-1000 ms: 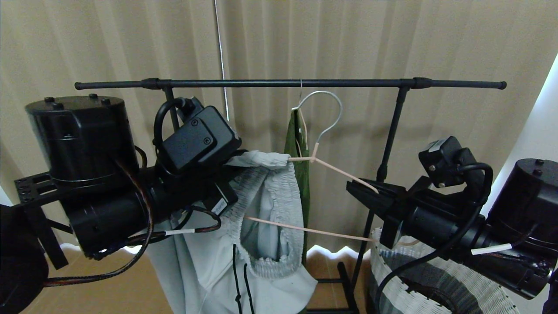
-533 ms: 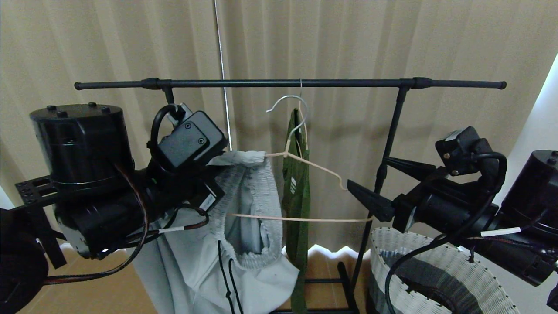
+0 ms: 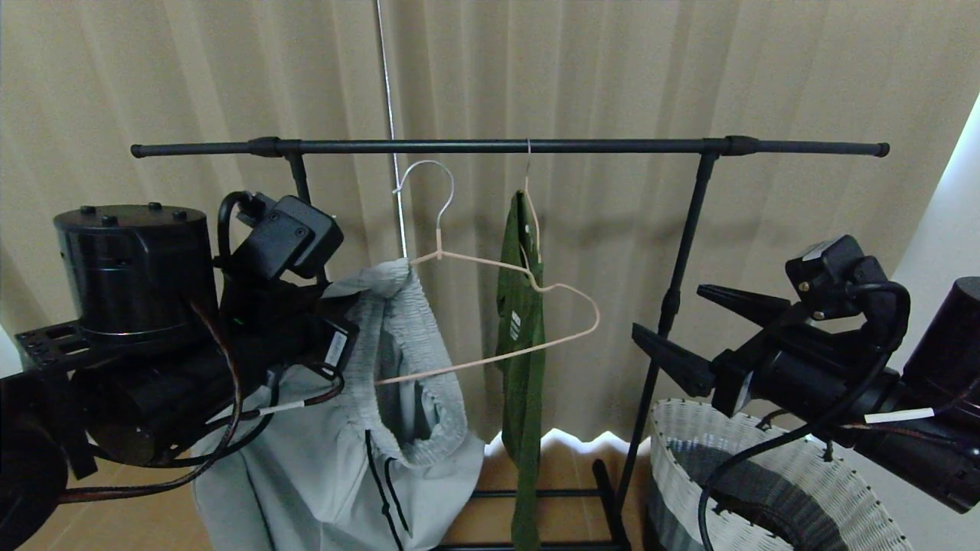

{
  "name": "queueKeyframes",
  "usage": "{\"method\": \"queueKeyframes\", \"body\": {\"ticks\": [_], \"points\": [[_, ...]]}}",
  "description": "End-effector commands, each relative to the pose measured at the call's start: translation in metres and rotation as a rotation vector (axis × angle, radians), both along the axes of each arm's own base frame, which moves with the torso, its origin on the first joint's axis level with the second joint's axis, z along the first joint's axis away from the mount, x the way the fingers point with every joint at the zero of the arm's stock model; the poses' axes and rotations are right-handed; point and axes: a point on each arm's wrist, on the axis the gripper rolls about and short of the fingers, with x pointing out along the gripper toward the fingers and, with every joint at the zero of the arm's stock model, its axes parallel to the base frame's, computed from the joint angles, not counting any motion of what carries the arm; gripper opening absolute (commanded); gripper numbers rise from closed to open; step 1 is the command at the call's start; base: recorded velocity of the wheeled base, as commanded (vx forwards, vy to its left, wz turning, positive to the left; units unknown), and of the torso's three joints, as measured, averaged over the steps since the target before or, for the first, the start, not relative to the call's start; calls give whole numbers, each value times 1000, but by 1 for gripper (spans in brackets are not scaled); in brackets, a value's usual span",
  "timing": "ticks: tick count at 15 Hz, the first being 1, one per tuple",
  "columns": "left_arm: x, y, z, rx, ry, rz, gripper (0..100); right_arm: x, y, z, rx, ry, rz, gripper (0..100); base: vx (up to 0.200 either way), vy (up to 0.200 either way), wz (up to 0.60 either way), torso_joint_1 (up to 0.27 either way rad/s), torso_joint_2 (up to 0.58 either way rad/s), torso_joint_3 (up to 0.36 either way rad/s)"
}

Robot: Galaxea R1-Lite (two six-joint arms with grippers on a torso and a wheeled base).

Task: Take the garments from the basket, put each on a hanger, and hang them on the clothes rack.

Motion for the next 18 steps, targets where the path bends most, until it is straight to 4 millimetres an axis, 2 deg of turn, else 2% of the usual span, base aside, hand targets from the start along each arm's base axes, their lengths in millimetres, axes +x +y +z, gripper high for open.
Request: {"method": "queueKeyframes", "body": {"ticks": [1, 4, 8, 10, 15, 18], "points": [[-3, 3, 4, -62, 1, 17, 0, -2, -1, -2, -2, 7, 5, 100, 0, 0, 0, 0, 0, 0], [-3, 3, 6, -100, 2, 28, 0, -5, 3, -3, 0, 11, 29, 100, 0, 0, 0, 0, 0, 0], [-9, -12, 23, -278, -35, -33, 0, -16, 24, -15, 11, 81, 124, 100, 0, 0, 0, 0, 0, 0], [-12, -22, 36, -357, -110, -89, 0, -18, 43, -18, 49, 126, 181, 100, 0, 0, 0, 0, 0, 0], [-17, -34, 55, -413, -170, -202, 0, -5, 66, -17, 65, 115, 212, 100, 0, 0, 0, 0, 0, 0], [-21, -43, 58, -424, -173, -239, 0, 0, 72, -24, 64, 122, 214, 100, 0, 0, 0, 0, 0, 0]]}}
